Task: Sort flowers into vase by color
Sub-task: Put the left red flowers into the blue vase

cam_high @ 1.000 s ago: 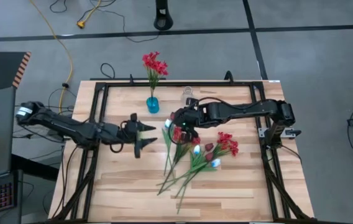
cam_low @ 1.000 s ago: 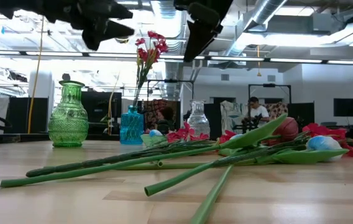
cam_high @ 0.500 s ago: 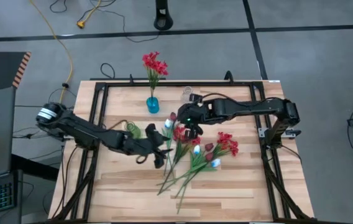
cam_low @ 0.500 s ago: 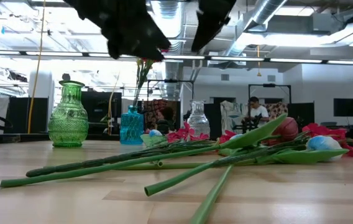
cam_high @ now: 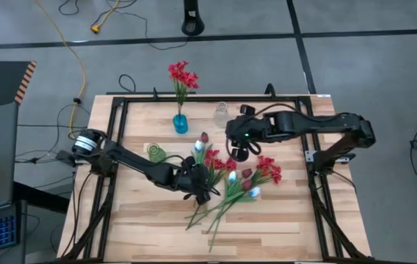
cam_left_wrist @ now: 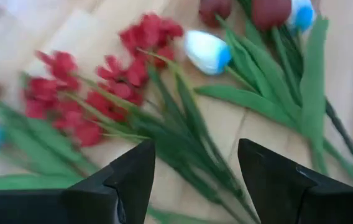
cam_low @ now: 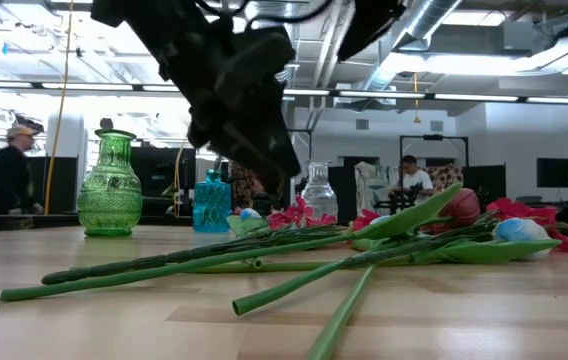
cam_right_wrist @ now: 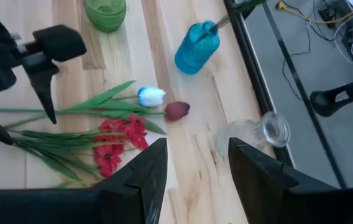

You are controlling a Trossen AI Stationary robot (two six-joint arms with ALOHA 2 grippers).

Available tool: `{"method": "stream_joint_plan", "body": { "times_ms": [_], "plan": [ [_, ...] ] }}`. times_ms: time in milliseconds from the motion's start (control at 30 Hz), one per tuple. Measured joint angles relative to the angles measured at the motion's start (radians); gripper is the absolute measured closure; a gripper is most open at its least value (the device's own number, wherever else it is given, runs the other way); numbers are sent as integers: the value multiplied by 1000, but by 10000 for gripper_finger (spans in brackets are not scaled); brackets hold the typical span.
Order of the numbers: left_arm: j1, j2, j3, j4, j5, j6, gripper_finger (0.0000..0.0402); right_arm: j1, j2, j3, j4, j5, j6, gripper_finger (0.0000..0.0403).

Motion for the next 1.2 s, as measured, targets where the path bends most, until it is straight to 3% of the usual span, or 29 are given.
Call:
{"method": "stream_joint_plan", "body": {
  "times_ms": [400,700,1200],
  "plan": [
    [4,105,3,10,94,-159,184,4,-97,-200,121,-1,115,207],
    [3,160,5,24,96,-178,193,42,-58,-208,159,-2,137,207],
    [6,151,1,33,92,-170,372,41,-67,-208,125,29,178,207]
  ]
}}
